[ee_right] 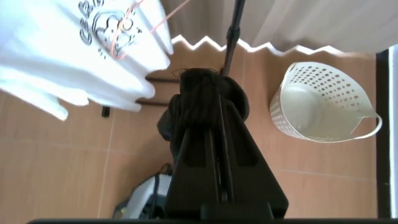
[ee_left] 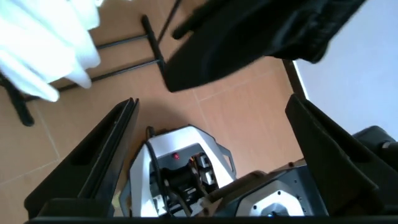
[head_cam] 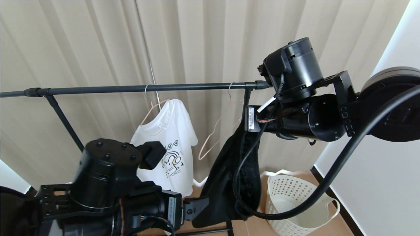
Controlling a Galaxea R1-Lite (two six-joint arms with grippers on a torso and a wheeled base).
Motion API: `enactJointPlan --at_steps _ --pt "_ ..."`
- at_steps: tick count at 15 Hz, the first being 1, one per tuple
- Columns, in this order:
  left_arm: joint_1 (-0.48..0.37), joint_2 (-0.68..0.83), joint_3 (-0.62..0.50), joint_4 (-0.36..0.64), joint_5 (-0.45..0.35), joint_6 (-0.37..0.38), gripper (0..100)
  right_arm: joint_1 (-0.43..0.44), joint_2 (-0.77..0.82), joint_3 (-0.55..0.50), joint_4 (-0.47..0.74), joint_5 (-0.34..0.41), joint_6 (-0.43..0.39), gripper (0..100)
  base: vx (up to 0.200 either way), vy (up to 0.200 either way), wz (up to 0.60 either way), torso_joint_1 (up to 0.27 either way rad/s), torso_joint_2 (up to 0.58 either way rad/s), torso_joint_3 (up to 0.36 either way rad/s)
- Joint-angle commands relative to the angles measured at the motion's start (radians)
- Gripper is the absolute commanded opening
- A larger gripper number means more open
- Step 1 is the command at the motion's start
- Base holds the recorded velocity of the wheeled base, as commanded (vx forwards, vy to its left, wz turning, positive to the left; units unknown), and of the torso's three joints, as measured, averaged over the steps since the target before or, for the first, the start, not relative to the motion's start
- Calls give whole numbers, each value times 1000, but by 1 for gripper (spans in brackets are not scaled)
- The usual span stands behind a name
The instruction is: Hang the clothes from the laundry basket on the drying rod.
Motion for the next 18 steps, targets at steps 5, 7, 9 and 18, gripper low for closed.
enactJointPlan --at_steps 5,7,9,18 --pt "-33 248 -166 -98 48 -41 100 39 43 -73 2 -3 8 0 0 0 0 0 0 0" --pt "-54 311 -239 -100 51 -55 100 42 44 -71 2 -8 20 0 0 0 0 0 0 0" --pt "-68 357 -304 -109 87 -65 100 42 43 -68 2 -28 23 0 0 0 0 0 0 0" --pt "-62 515 -352 -103 380 -53 100 50 -62 -16 0 -103 60 0 0 0 0 0 0 0"
